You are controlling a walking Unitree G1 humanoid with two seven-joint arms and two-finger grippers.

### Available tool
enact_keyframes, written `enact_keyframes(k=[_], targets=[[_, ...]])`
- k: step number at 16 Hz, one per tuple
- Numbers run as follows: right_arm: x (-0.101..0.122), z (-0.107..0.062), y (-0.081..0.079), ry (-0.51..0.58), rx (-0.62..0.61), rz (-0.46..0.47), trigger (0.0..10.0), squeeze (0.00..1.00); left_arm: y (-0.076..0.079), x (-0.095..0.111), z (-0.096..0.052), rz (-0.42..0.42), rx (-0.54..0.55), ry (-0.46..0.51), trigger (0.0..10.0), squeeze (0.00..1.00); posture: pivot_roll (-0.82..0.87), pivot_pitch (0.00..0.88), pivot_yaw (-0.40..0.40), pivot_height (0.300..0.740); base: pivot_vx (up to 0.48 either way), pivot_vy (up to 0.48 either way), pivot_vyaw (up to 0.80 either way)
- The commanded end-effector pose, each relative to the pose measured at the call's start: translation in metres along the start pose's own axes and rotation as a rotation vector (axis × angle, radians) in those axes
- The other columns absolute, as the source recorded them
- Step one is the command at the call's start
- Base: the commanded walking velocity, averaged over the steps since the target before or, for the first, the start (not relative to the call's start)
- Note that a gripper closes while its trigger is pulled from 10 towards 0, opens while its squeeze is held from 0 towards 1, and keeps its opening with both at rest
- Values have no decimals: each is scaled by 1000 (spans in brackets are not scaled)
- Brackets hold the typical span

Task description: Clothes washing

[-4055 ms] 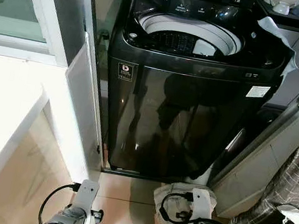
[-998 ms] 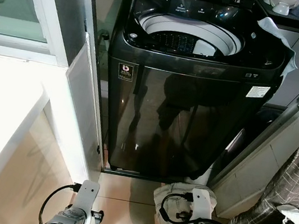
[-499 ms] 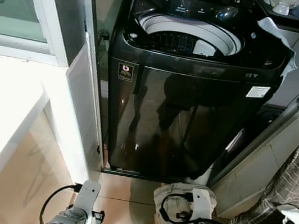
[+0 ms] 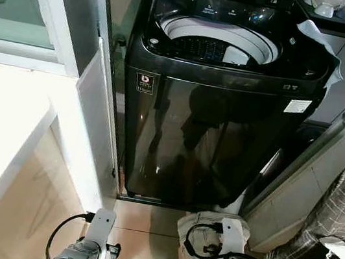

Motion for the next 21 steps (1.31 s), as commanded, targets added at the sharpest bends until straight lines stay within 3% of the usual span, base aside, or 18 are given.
enact_keyframes(k=[1,7,10,11,12,13,14,16,18,19,21], targets=[[2,0,2,8,1,19,0,0,2,-3,0,-31,-6,-5,10000,0,-60,0,-17,740,0,0,0],[3,0,2,13,3,12,0,0,3,0,0,-9,-11,8,10000,0,-62,0,-17,740,0,0,0],[11,-1,3,89,-9,7,0,0,7,12,-1,-3,-55,113,10000,0,-60,0,-15,740,0,0,0],[13,-1,3,107,-14,0,10000,0,8,14,-1,-1,-62,131,10000,0,-58,0,-12,740,0,0,0],[69,-8,3,225,1,-16,10000,0,9,18,-2,3,-77,163,10000,0,-58,0,-11,740,0,0,0],[104,-15,2,313,-8,-88,10000,0,19,83,-9,39,-107,315,10000,0,-59,0,-5,740,0,0,0],[120,-20,0,378,-9,-88,10000,0,26,124,-18,63,-125,421,10000,0,-61,0,-5,740,0,0,0],[169,-39,-9,572,-17,-122,10000,0,28,163,-34,101,-121,590,10000,0,-57,0,-6,740,0,0,0],[211,-64,-13,765,-41,-112,10000,0,24,209,-61,138,-90,798,10000,0,-52,0,-10,740,0,0,0],[222,-73,-14,827,-52,-125,10000,0,24,223,-72,149,-85,870,10000,0,-45,0,-14,740,0,0,0],[257,-114,-17,1074,-76,-141,10000,0,25,269,-124,197,-80,1126,10000,0,-34,0,-18,740,0,0,0]])
Point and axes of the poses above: a point about 5 cm out from each wrist's last joint towards the gripper, its own z axis pointing out of the wrist towards the gripper, its own x axis along the axis of the wrist's last joint, y = z × x, the point moved 4 cm from there along z, pointing out of the wrist towards the gripper
